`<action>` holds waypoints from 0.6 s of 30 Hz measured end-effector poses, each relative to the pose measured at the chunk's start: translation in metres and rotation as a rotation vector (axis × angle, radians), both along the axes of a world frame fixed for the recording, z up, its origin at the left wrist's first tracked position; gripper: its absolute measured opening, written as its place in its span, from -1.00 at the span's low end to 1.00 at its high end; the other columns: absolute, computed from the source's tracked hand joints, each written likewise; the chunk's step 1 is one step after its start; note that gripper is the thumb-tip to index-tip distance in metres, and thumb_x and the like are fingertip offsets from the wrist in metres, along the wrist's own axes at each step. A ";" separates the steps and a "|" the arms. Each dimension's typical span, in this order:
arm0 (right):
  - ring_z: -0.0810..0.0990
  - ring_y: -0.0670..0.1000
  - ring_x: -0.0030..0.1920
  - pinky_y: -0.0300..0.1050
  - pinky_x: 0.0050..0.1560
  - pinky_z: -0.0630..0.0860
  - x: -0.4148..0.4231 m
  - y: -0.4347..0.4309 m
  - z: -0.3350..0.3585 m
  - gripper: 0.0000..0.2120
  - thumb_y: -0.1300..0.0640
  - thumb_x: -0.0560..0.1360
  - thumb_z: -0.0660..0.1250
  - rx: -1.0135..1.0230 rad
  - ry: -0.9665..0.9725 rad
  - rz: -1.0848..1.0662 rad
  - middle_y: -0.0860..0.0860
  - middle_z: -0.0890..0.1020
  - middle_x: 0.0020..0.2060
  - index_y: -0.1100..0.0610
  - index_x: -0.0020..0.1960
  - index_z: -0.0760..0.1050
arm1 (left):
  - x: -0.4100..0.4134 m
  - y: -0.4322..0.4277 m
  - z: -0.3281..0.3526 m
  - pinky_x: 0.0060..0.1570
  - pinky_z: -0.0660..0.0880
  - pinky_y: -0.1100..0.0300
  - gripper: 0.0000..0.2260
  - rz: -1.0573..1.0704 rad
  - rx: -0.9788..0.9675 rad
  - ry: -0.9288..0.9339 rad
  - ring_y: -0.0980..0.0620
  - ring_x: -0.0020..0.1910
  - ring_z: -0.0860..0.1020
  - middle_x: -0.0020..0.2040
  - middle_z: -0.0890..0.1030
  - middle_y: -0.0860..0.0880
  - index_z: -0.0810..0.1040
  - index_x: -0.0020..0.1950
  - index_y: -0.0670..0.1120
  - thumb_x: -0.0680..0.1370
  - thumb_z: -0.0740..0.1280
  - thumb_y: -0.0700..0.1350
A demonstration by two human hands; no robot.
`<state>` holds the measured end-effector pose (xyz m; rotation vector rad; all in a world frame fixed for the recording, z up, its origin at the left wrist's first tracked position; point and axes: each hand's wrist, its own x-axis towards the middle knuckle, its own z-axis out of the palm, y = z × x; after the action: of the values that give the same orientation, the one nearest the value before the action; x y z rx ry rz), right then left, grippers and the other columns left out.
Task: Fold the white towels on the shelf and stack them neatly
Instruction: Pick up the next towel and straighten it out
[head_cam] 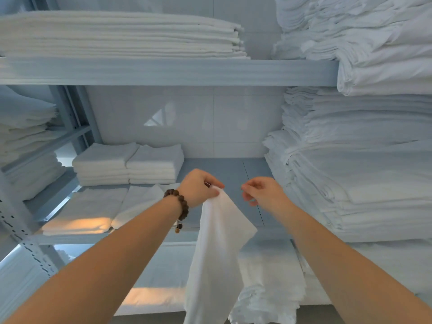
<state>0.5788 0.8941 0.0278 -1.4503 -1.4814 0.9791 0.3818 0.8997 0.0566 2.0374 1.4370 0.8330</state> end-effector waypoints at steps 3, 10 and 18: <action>0.47 -0.16 0.05 -0.24 0.09 0.30 0.024 -0.003 -0.009 -0.78 0.08 0.43 0.45 0.071 -0.361 0.188 -0.05 0.55 0.00 0.17 0.01 0.61 | -0.012 0.003 0.015 -0.37 0.32 0.51 -0.82 0.007 0.004 -0.046 0.31 -0.49 0.44 -0.43 0.48 0.15 0.69 -0.07 -0.01 0.44 0.41 -0.26; 0.32 0.00 0.39 -0.23 0.31 0.18 0.040 0.007 -0.078 -0.60 0.07 0.38 0.48 -0.073 -0.650 0.336 -0.06 0.33 0.39 0.06 0.20 0.55 | -0.034 0.012 0.033 -0.38 0.30 0.39 -0.84 -0.010 -0.006 -0.106 0.12 -0.44 0.31 -0.42 0.34 0.04 0.69 -0.12 0.09 0.44 0.44 -0.18; 0.56 0.12 -0.14 -0.09 -0.09 0.39 0.063 0.036 -0.010 -0.82 0.12 0.44 0.43 0.258 -0.630 0.106 0.10 0.62 -0.19 0.24 -0.09 0.61 | -0.078 0.028 0.035 -0.06 0.51 0.30 -0.73 0.003 0.129 0.120 0.02 -0.05 0.61 -0.08 0.66 -0.04 0.60 -0.18 0.10 0.42 0.40 -0.31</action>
<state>0.6414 0.9302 0.0175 -1.5728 -2.0617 0.3662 0.3043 0.9276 0.0914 2.2157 1.4848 0.8360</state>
